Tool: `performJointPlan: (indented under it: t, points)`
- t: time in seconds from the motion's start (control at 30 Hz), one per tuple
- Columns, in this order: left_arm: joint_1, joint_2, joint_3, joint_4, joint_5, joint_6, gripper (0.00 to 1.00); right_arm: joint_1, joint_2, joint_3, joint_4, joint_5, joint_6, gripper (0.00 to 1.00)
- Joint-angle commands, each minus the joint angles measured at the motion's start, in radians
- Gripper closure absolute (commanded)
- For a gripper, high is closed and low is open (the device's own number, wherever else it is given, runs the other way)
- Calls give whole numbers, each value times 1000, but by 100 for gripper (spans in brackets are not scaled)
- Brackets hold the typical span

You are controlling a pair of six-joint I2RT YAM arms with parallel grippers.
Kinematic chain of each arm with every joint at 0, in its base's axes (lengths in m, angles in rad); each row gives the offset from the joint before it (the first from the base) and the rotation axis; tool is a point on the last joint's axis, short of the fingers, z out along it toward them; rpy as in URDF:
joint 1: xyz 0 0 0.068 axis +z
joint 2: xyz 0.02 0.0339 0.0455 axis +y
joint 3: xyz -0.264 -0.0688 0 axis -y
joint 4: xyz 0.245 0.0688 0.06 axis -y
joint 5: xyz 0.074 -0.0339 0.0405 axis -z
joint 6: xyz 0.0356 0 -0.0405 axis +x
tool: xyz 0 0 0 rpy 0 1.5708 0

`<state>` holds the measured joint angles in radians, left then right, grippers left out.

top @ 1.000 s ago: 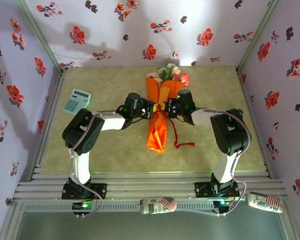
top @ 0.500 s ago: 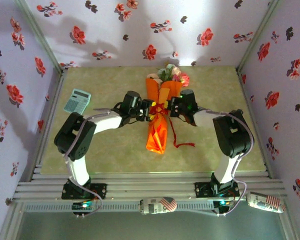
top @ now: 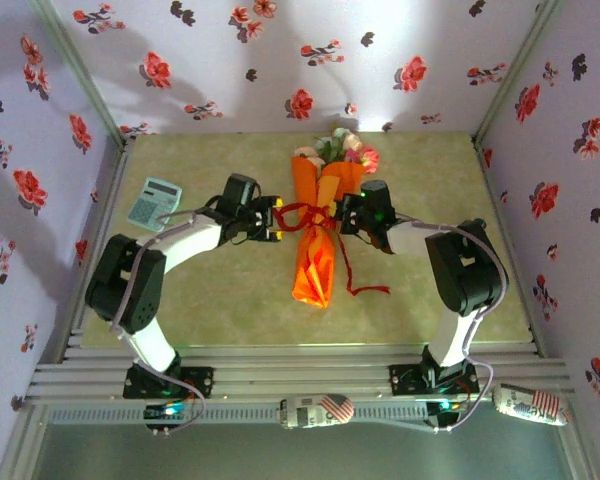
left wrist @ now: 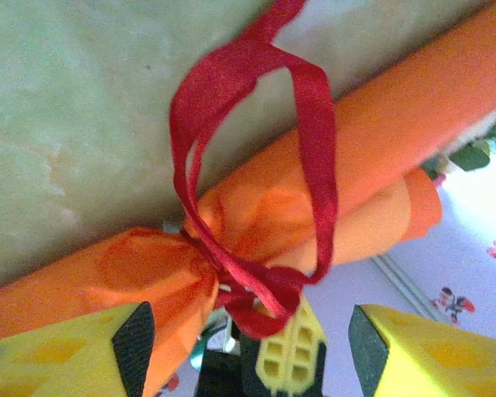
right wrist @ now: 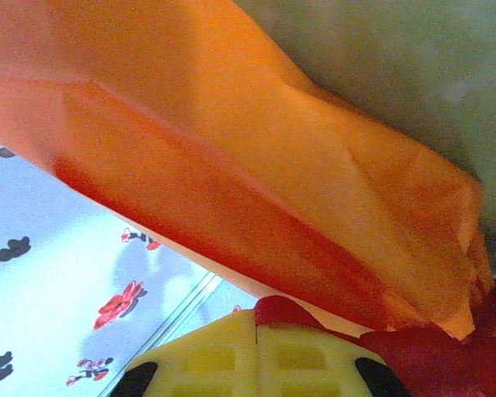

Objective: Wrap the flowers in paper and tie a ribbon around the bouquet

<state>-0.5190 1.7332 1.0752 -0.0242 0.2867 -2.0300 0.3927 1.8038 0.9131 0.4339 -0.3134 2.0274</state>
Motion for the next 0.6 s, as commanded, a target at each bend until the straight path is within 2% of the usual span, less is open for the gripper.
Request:
performJointPlan:
  t: [0.0, 0.13, 0.23, 0.27, 0.47, 0.57]
  points:
    - [-27, 73, 45, 24, -40, -178, 22, -2, -21, -3, 23, 19, 4, 100]
    - [-43, 155, 142, 15, -66, -217, 16, -3, -20, -8, 31, 20, 5, 100]
    - [-66, 188, 189, -24, -71, -267, 1, -4, -17, -8, 34, 19, 6, 100]
    - [-73, 196, 209, -40, -71, -269, 0, -3, -14, -8, 37, 17, 7, 100]
    - [-84, 270, 265, -81, -38, -263, 1, -3, -11, -8, 45, 14, 10, 100]
    - [-75, 293, 269, -87, -38, -245, 8, -1, -14, -8, 48, 16, 10, 100]
